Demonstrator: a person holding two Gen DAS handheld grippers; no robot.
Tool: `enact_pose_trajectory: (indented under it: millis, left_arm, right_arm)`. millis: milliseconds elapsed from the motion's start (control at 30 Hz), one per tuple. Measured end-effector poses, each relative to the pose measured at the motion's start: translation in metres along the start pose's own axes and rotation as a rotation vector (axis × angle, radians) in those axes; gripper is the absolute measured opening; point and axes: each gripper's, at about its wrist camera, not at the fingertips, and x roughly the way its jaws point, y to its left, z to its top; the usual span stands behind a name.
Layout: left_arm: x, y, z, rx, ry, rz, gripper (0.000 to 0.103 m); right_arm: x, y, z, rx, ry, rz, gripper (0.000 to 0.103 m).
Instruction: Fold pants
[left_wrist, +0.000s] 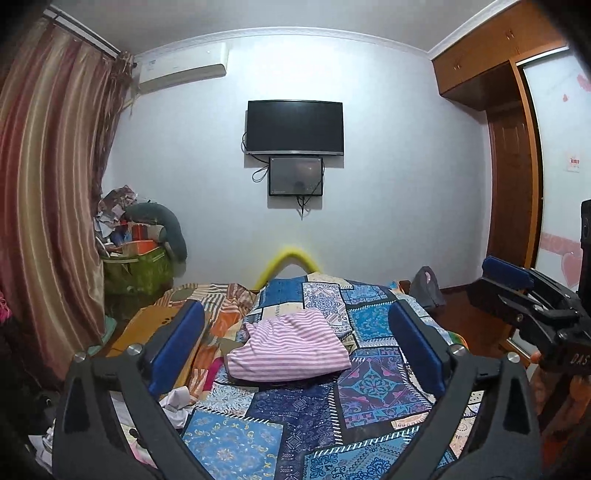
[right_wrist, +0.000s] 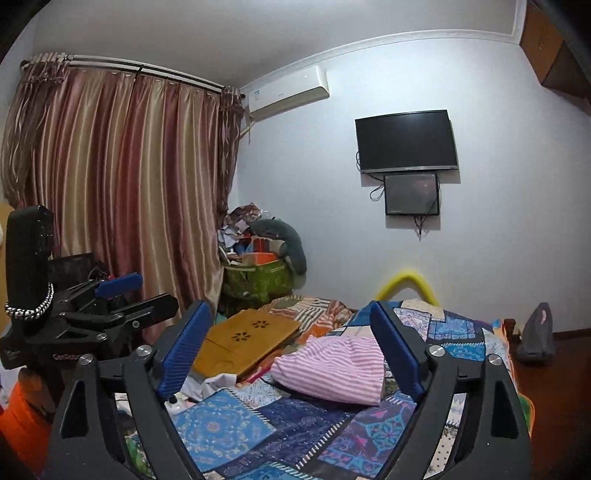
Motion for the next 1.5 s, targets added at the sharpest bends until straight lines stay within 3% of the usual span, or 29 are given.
enact_pose_trajectory:
  millis: [67, 133, 1500]
  left_arm:
    - [0.0, 0.0, -0.001, -0.005, 0.002, -0.004, 0.101]
    - [0.002, 0.001, -0.003, -0.007, 0.001, 0.0, 0.102]
    - [0.014, 0.005, -0.015, -0.014, 0.024, -0.007, 0.102]
  right_arm:
    - [0.0, 0.0, -0.001, 0.003, -0.004, -0.01, 0.1]
    - [-0.003, 0.001, -0.003, 0.0, -0.01, -0.027, 0.102]
    - [-0.003, 0.003, -0.005, 0.029, 0.025, -0.046, 0.102]
